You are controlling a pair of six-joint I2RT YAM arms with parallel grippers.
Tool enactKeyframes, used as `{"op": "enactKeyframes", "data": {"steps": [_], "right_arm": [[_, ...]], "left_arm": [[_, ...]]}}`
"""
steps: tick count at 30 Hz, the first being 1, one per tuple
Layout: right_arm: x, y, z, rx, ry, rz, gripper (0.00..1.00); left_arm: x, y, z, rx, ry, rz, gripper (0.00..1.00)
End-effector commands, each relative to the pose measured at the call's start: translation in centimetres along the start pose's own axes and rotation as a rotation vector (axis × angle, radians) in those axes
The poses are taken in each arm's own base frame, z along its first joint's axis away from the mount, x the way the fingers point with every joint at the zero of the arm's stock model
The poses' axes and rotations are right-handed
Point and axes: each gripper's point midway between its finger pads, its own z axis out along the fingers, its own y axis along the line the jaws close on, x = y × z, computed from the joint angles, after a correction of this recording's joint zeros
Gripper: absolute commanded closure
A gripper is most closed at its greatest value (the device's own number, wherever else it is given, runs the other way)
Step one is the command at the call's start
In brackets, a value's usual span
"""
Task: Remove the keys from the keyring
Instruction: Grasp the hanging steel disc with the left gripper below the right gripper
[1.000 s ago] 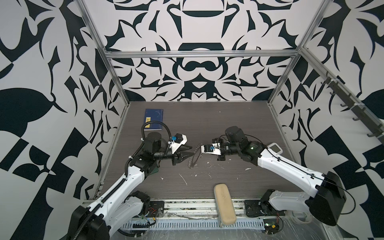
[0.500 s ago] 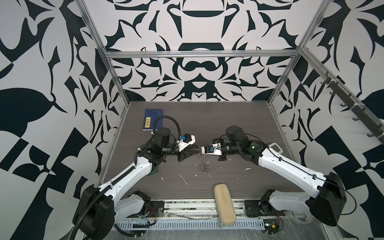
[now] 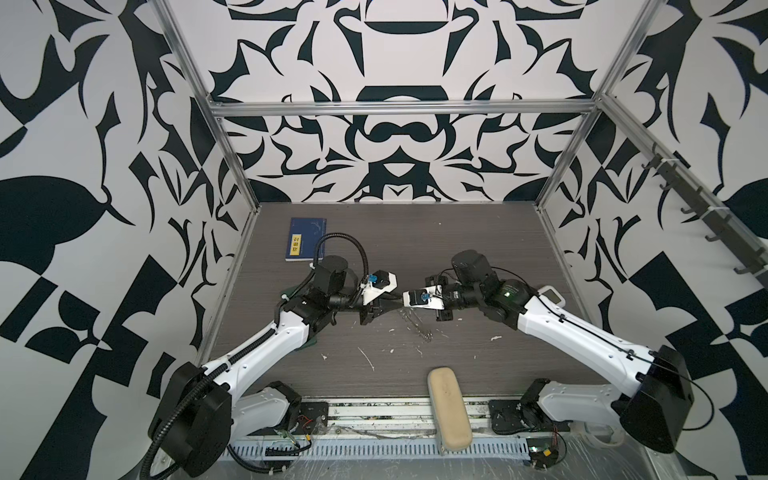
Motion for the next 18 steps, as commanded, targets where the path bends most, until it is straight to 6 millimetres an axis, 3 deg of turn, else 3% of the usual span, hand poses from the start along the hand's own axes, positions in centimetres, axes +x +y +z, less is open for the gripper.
{"op": "enactKeyframes", "data": {"steps": [1,8,11,16,18], "right_arm": [[-4.1,-1.8,-1.5,0.058,-0.114,-0.054,1.0],[-4.5,-2.0,-1.4,0.055,-0.126,-0.047,1.0],[-4.7,-2.0,-1.5,0.054,-0.131,-0.05,1.0],[-4.0,-2.3,-1.4,0.076,-0.102,-0.035,1.0],[-3.6,-2.8,-1.4,0.113,-0.08,-0.027,0.8]], "left_arm": [[-1.6,0.4,0.2,-0.005,-0.029,0.055,0.77],[-1.8,0.4,0.5,0.0,-0.03,0.062,0.89],[-1.7,0.5,0.5,-0.002,-0.029,0.066,1.0],[-2.2,0.6,0.3,-0.033,-0.065,0.108,1.0],[-2.7,0.6,0.1,-0.04,-0.108,0.117,1.0]]}}
